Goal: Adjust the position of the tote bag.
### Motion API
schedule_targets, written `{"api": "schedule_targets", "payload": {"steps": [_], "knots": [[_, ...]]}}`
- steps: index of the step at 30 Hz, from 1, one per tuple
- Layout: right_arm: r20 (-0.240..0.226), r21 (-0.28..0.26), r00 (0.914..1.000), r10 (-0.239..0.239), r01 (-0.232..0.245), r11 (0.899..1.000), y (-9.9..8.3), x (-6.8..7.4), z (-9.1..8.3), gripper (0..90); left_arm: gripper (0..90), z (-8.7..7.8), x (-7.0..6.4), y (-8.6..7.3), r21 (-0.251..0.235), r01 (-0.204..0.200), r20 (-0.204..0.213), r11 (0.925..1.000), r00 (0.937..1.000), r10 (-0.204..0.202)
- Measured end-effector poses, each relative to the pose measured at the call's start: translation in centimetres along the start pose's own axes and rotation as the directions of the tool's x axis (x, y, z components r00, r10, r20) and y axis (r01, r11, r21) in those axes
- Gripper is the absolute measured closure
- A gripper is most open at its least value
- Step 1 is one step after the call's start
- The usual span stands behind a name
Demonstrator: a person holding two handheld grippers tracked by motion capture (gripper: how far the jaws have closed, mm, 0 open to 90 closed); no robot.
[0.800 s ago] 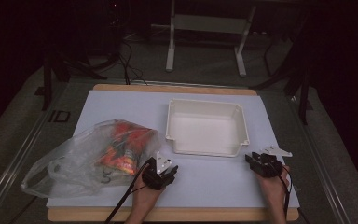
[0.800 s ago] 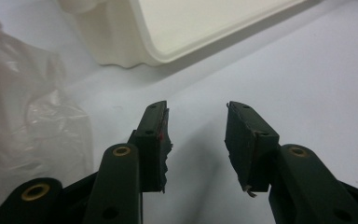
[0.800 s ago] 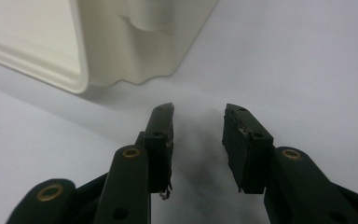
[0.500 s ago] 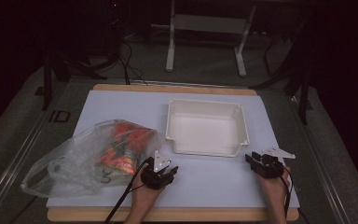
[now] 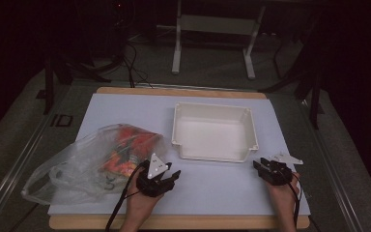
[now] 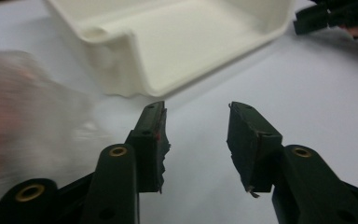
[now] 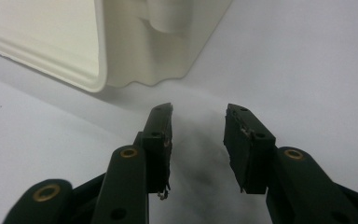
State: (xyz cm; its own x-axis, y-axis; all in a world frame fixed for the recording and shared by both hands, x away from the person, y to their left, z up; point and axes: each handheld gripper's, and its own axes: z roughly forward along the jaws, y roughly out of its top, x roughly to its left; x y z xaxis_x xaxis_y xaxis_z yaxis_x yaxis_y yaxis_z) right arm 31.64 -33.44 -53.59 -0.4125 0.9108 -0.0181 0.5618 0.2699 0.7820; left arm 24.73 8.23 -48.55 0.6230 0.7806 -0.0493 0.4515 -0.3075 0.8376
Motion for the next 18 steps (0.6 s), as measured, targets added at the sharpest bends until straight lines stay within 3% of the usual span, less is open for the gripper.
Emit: {"api": "schedule_targets", "payload": {"steps": [6, 11, 18], "knots": [[-0.005, 0.003, 1.0000, 0.003, -0.003, 1.000, 0.0, 0.0, 0.0, 59.6, 49.1, -2.5, 2.3, 0.2, -0.022, 0.037, -0.104, 0.9991, 0.9938, -0.039], [-0.010, 0.006, 0.9999, 0.000, 0.000, 1.000, 0.0, -0.1, 0.1, 58.8, 43.3, -5.0, 5.0, -0.2, -0.062, 0.093, -0.163, 0.9937, 0.9814, -0.102], [-0.009, 0.008, 1.0000, -0.004, 0.004, 1.000, 0.0, 0.0, 0.1, 58.3, 40.9, -7.2, 7.3, -1.2, -0.077, 0.133, -0.222, 0.9882, 0.9640, -0.147]]}}
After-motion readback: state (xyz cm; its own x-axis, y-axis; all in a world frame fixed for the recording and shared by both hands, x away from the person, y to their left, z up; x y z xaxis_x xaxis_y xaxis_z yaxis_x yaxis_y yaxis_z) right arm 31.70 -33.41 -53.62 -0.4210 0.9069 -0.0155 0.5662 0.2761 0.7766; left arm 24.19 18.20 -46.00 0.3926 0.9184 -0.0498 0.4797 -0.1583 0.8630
